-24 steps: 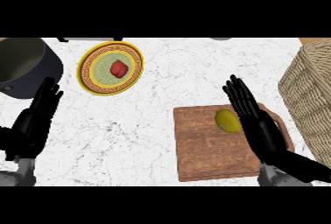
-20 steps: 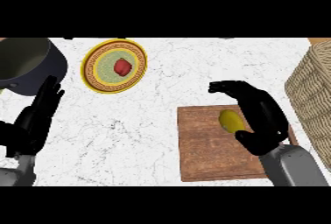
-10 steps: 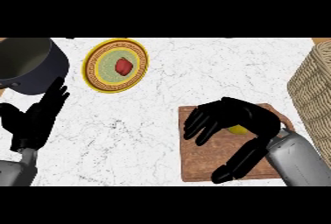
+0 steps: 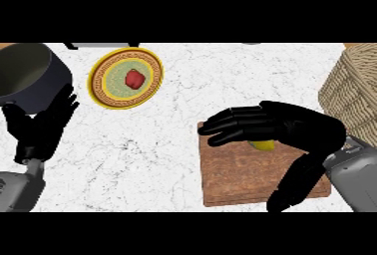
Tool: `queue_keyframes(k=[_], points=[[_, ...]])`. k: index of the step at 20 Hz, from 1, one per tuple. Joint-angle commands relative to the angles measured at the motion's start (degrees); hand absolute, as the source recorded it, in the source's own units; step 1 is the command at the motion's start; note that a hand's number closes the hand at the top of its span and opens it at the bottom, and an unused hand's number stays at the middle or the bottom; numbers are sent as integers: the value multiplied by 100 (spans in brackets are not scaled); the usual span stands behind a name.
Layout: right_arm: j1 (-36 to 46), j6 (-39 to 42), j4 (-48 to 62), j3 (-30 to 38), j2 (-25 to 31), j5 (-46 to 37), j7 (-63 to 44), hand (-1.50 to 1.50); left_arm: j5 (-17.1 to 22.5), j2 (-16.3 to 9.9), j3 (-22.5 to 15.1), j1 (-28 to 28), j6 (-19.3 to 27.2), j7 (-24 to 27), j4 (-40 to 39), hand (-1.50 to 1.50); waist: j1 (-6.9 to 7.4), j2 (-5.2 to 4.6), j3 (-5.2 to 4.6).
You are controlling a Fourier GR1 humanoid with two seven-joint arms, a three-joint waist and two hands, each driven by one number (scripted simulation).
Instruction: Pick the lemon from the cutting board and place it in the basket
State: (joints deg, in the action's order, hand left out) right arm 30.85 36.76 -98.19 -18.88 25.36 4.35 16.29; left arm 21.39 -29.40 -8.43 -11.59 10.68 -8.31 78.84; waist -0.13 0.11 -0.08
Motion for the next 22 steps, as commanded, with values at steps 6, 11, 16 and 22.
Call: queue_keyframes(k=[6, 11, 16, 22], points=[[1656, 245, 335, 724, 1434, -1297, -1352, -150, -91, -19, 19, -163, -43, -103, -80, 0, 73, -9, -4], [2498, 1491, 1052, 741, 1678, -851, -1630, -150, -247, 92, 4, 71, -104, 123, -74, 0, 96, -17, -1], [2988, 2667, 1880, 700, 2000, -756, -1069, -150, -259, 203, 108, -62, -122, 119, -249, 0, 107, -41, 2], [2246, 2521, 2232, 589, 2232, -973, 36, -150, -181, 4, 276, -183, -351, -140, -179, 0, 110, -50, 15]])
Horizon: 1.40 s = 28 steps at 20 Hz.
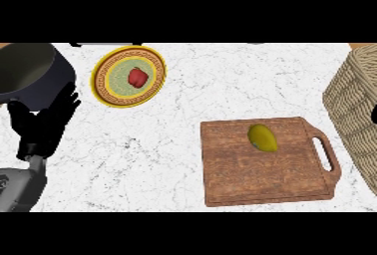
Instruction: Pick the lemon from the cutting board and place it in the basket
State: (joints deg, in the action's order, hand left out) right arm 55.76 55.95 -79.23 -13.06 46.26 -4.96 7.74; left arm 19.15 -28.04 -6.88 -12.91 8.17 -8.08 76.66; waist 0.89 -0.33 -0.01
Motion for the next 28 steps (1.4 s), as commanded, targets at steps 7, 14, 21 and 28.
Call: queue_keyframes(k=[7, 14, 21, 28], points=[[-539, 88, 866, 206, 269, -76, 1815, -150, -2, -34, 206, 53, -233, 87, -46, 0, 55, -20, 7], [-1542, -1190, 736, -416, -180, -809, 2612, -150, -34, 107, 217, 1, -175, -111, 153, 0, 15, -3, 10], [-1883, -2352, 1449, -875, -911, -1425, 3225, -150, -119, 91, 343, 162, -332, -38, 63, 0, 24, 1, 5], [-1776, -2700, 2215, -1060, -1624, -1811, 3335, -150, -389, 287, 400, -14, -304, -84, -140, 0, -17, 12, 3]])
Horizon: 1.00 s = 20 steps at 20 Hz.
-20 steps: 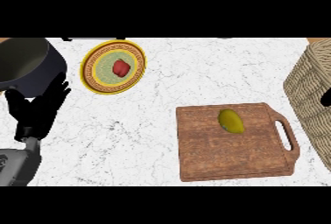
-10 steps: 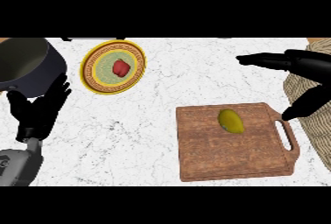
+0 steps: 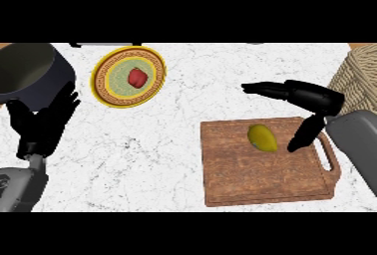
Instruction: Pick the lemon from the cutting board and place it in the basket
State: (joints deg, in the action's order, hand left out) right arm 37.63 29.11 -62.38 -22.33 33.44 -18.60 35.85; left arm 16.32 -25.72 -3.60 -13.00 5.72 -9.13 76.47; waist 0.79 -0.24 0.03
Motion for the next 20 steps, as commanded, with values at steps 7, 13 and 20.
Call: queue_keyframes(k=[7, 13, 20], points=[[261, -124, 1084, -389, -353, -1183, 762, -150, -100, 170, 395, -337, -348, 381, -718, 0, -51, -1, -5], [522, -119, 1362, -282, -760, -1540, 665, -150, -309, 255, 415, -51, -316, 116, -351, 0, -35, 13, -4], [576, -53, 2070, -203, -476, -1533, 1691, -150, -440, 374, 375, -65, -132, -270, 130, 0, -13, 9, 0]])
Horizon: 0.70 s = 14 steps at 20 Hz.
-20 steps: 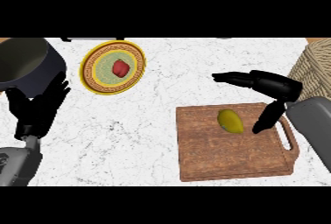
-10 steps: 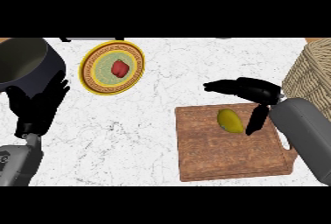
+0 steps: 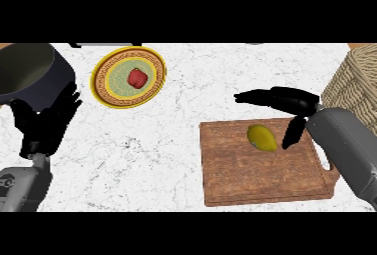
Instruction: Pick the lemon from the cutting board and place it in the basket
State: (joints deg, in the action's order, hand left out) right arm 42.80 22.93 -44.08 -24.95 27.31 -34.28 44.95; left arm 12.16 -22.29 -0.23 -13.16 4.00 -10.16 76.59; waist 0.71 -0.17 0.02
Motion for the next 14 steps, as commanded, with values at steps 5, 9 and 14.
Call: queue_keyframes(k=[5, 9, 14], points=[[-202, 424, 164, -108, 304, 1, 1228, -150, 21, 13, 96, 163, -142, -99, 264, 0, 4, 4, 2], [-511, 164, -97, -189, 211, -125, 1068, -150, -145, 126, 89, 221, -96, -38, 219, 0, -41, 17, -1], [-517, -35, -213, -153, -30, -459, 544, -150, -210, 185, 220, 296, -163, -94, 344, 0, -44, 19, -2]])
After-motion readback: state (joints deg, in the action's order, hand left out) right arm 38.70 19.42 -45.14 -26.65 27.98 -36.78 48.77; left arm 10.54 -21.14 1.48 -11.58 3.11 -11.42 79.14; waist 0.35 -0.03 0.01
